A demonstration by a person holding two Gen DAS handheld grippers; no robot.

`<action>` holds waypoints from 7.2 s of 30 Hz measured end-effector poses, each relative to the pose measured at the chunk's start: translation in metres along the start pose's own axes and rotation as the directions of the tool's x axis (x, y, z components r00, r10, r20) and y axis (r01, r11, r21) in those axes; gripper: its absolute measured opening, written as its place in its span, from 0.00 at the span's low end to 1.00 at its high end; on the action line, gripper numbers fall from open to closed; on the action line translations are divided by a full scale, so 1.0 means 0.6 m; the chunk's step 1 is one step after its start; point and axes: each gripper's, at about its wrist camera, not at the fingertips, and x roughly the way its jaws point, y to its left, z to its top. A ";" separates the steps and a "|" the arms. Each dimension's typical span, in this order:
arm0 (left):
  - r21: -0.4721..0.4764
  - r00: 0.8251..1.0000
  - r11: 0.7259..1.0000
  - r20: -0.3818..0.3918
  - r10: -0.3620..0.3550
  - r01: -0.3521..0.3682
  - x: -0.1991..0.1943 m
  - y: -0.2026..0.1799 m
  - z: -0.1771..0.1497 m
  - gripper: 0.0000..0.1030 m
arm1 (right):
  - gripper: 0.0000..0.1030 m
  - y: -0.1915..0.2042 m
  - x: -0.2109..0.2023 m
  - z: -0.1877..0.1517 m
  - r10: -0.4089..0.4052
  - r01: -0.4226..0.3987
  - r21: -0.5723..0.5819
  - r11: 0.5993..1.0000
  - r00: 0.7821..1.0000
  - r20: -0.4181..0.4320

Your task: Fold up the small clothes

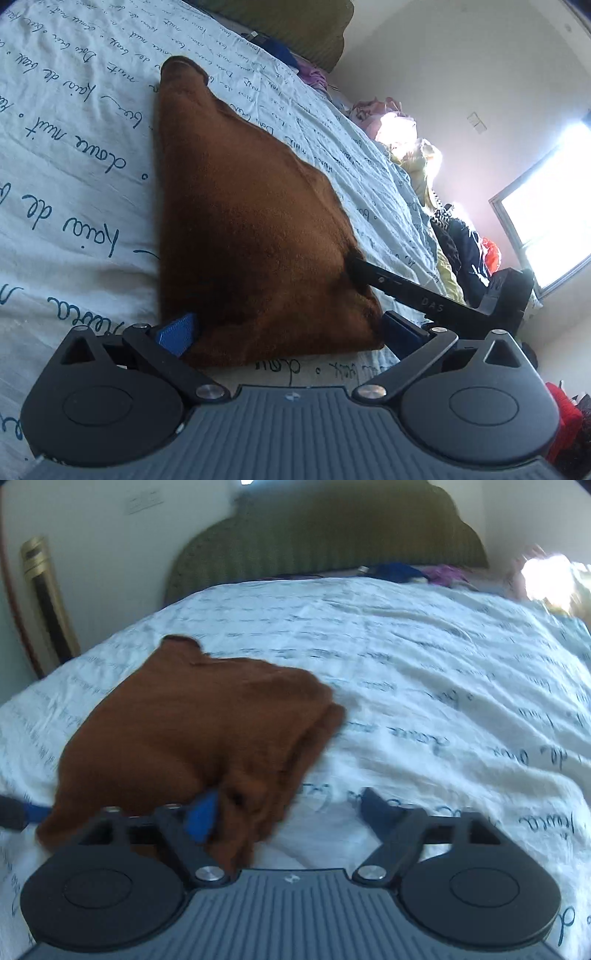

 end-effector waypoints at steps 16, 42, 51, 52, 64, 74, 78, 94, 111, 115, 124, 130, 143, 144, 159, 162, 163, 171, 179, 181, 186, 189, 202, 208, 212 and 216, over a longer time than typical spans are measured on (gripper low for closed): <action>-0.377 0.968 0.912 -0.119 -0.222 0.163 0.099 0.144 0.187 1.00 | 0.92 -0.110 0.109 0.051 0.527 -0.452 0.451 0.769 0.848 -0.049; 0.230 0.956 0.932 -0.021 0.294 -0.281 0.111 -0.007 0.148 0.44 | 0.31 0.054 0.069 0.055 0.228 -0.221 0.082 0.972 0.969 -0.092; 0.417 0.897 0.795 0.194 0.396 -0.441 0.048 -0.081 0.175 0.36 | 0.31 0.138 0.037 0.109 0.253 -0.253 -0.020 0.967 0.967 -0.017; 0.428 0.890 0.780 0.219 0.401 -0.457 0.035 -0.088 0.186 0.36 | 0.31 0.147 0.036 0.119 0.263 -0.263 -0.024 0.964 0.965 -0.001; 0.423 0.893 0.792 0.110 0.436 -0.439 0.014 -0.023 0.290 0.38 | 0.32 0.188 0.108 0.178 0.311 -0.311 0.039 0.950 0.950 -0.005; 0.135 0.968 0.959 0.004 0.251 -0.249 -0.050 0.123 0.180 0.80 | 0.68 0.104 0.091 0.050 0.275 -0.273 0.080 0.959 0.961 -0.017; 0.096 0.969 0.967 -0.051 0.243 -0.238 -0.043 0.145 0.147 0.73 | 0.68 0.090 0.084 0.020 0.329 -0.322 0.101 0.941 0.943 -0.057; -0.291 0.997 0.955 -0.066 0.040 -0.057 -0.057 0.194 0.108 0.18 | 0.13 0.131 0.080 0.044 0.305 -0.307 0.006 0.952 0.944 -0.124; 0.002 0.966 0.975 0.138 0.218 -0.221 -0.045 0.056 0.171 0.78 | 0.22 0.195 0.090 0.063 0.100 -0.078 -0.312 0.947 0.994 0.053; 0.073 0.939 0.943 0.145 0.311 -0.324 0.003 0.060 0.152 0.78 | 0.21 0.194 0.151 0.053 0.030 -0.029 -0.326 0.945 1.000 -0.001; 0.099 0.914 0.919 0.183 0.361 -0.383 -0.045 0.034 0.139 0.98 | 0.22 0.216 0.111 0.073 0.065 -0.036 -0.320 0.947 0.995 0.079; 0.147 0.896 0.884 0.065 0.439 -0.444 0.014 0.051 0.116 0.95 | 0.30 0.179 0.150 0.074 -0.022 0.015 -0.230 0.973 0.999 -0.028; 0.201 0.875 0.853 0.075 0.477 -0.482 0.017 0.050 0.081 0.98 | 0.64 0.164 0.164 0.086 -0.061 0.059 -0.166 0.984 0.998 -0.008; 0.204 0.874 0.850 0.078 0.480 -0.485 0.015 0.049 0.079 0.98 | 0.64 0.162 0.146 0.086 -0.045 0.044 -0.142 0.989 0.999 -0.004; 0.209 0.792 0.764 0.146 0.593 -0.611 -0.149 0.088 0.023 0.98 | 0.85 -0.003 -0.093 -0.063 -0.233 0.235 0.023 0.972 0.971 -0.056; 0.165 0.647 0.625 0.225 0.729 -0.763 -0.314 0.133 -0.012 1.00 | 0.85 -0.058 -0.180 -0.082 -0.348 0.348 -0.019 0.937 0.935 -0.065; 0.156 0.564 0.542 0.246 0.788 -0.826 -0.369 0.146 -0.027 1.00 | 0.85 -0.074 -0.216 -0.088 -0.392 0.390 -0.050 0.920 0.917 -0.067; 0.211 0.521 0.478 0.281 0.806 -0.853 -0.453 0.113 -0.054 1.00 | 0.99 -0.014 -0.269 -0.072 -0.371 0.361 -0.208 0.909 0.929 -0.009; 0.206 0.768 0.744 0.265 0.583 -0.636 -0.133 0.024 -0.022 1.00 | 0.99 0.184 -0.014 -0.065 -0.144 0.140 -0.179 0.974 0.989 -0.012; 0.203 0.778 0.753 0.228 0.585 -0.626 -0.084 0.028 -0.022 1.00 | 0.99 0.198 0.014 -0.065 -0.113 0.107 -0.185 0.977 0.993 -0.021; 0.210 0.737 0.707 0.200 0.645 -0.675 -0.022 0.044 -0.037 1.00 | 1.00 0.195 0.050 -0.068 -0.128 0.122 -0.167 0.978 0.991 -0.025; 0.191 0.721 0.697 0.226 0.654 -0.692 -0.020 0.042 -0.043 1.00 | 1.00 0.200 0.059 -0.070 -0.140 0.132 -0.177 0.975 0.990 -0.031; 0.195 0.728 0.705 0.274 0.629 -0.682 -0.015 0.045 -0.044 1.00 | 1.00 0.215 0.081 -0.070 -0.186 0.180 -0.197 0.964 0.982 -0.012; 0.206 0.733 0.707 0.276 0.622 -0.677 -0.012 0.045 -0.043 1.00 | 1.00 0.214 0.078 -0.072 -0.188 0.181 -0.196 0.964 0.982 -0.016; 0.213 0.742 0.714 0.276 0.611 -0.667 -0.009 0.047 -0.038 1.00 | 1.00 0.214 0.076 -0.074 -0.189 0.182 -0.193 0.964 0.982 -0.016; 0.216 0.746 0.717 0.276 0.606 -0.662 -0.008 0.048 -0.036 1.00 | 1.00 0.214 0.077 -0.073 -0.186 0.180 -0.193 0.965 0.982 -0.017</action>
